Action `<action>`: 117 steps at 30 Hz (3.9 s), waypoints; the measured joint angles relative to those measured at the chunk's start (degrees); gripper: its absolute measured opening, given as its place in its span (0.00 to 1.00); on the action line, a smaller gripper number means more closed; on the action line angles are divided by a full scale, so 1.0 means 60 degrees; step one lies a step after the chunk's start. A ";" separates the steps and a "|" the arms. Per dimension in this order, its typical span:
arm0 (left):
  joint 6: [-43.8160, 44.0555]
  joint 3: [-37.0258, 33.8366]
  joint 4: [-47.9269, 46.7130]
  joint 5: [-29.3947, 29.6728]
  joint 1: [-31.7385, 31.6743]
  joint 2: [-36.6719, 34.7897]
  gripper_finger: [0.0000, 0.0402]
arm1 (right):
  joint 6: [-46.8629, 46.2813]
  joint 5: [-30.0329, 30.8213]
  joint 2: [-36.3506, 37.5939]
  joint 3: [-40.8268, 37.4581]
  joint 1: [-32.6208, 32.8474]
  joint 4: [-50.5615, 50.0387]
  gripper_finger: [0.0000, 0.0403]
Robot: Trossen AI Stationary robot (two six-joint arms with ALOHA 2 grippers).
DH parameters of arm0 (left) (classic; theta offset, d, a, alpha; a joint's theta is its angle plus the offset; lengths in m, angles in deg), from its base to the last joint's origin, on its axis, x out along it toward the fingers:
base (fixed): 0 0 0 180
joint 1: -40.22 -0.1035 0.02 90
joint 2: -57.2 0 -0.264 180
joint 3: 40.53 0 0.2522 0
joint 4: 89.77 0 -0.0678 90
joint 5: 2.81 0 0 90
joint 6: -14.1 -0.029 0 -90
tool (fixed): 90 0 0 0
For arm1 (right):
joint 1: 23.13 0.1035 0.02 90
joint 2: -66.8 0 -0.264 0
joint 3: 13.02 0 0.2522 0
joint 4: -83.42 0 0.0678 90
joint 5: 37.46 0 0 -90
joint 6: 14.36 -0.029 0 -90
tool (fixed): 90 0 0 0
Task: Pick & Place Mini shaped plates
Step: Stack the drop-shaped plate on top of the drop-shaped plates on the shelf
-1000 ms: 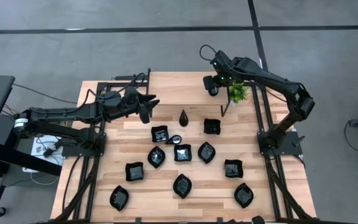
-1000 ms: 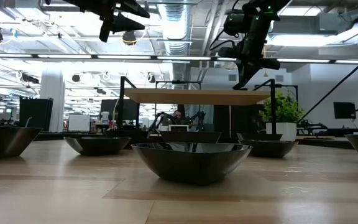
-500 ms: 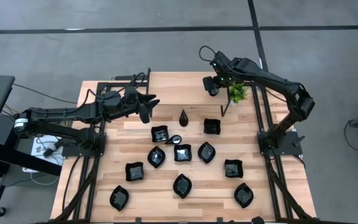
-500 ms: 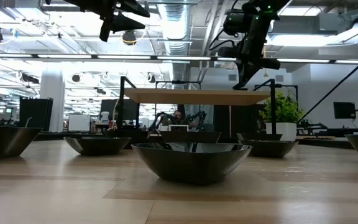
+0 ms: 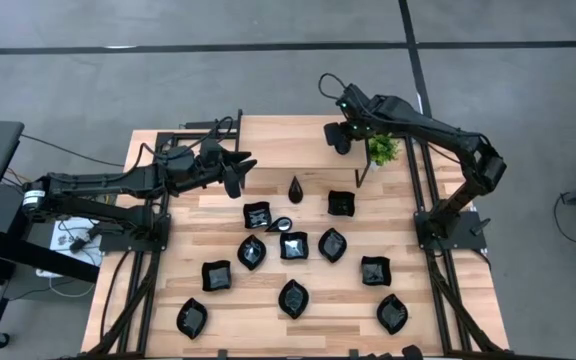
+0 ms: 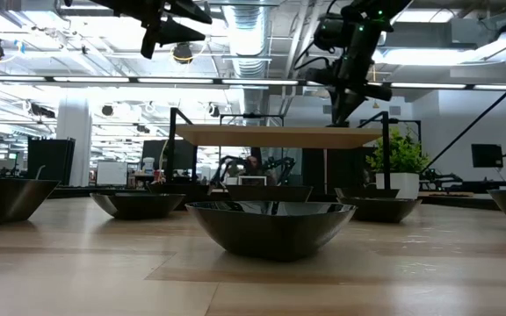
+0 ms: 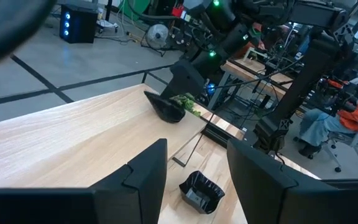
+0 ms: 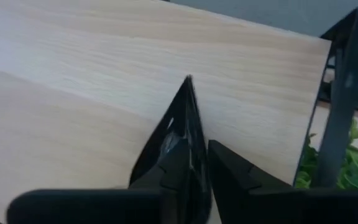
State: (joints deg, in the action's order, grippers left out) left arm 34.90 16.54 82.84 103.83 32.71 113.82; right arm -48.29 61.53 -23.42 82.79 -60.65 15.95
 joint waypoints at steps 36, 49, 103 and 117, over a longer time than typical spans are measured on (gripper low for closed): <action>0.0902 0.0011 -0.0168 -0.1728 0.1284 0.2401 0.42 | 0.1571 0.0031 0.7608 -0.4255 0.4344 0.1658 0.15; 0.1944 0.0011 -0.0634 -0.1697 0.2399 0.2772 0.41 | 0.2998 -0.0713 0.6062 -0.5248 0.6537 0.3733 0.15; 0.1853 -0.3330 -0.1614 0.0725 0.3428 -0.3943 0.36 | 0.6680 -0.1828 -0.3925 0.1224 0.5802 0.2469 0.15; 0.1770 -0.3330 -0.1625 0.0721 0.3428 -0.4036 0.36 | 0.6673 -0.2346 -0.3914 0.1245 0.5685 0.2845 0.34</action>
State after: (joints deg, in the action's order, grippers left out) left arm 45.52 -3.43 73.09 108.16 53.28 89.60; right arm -8.25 47.45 -46.91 90.26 -26.54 33.02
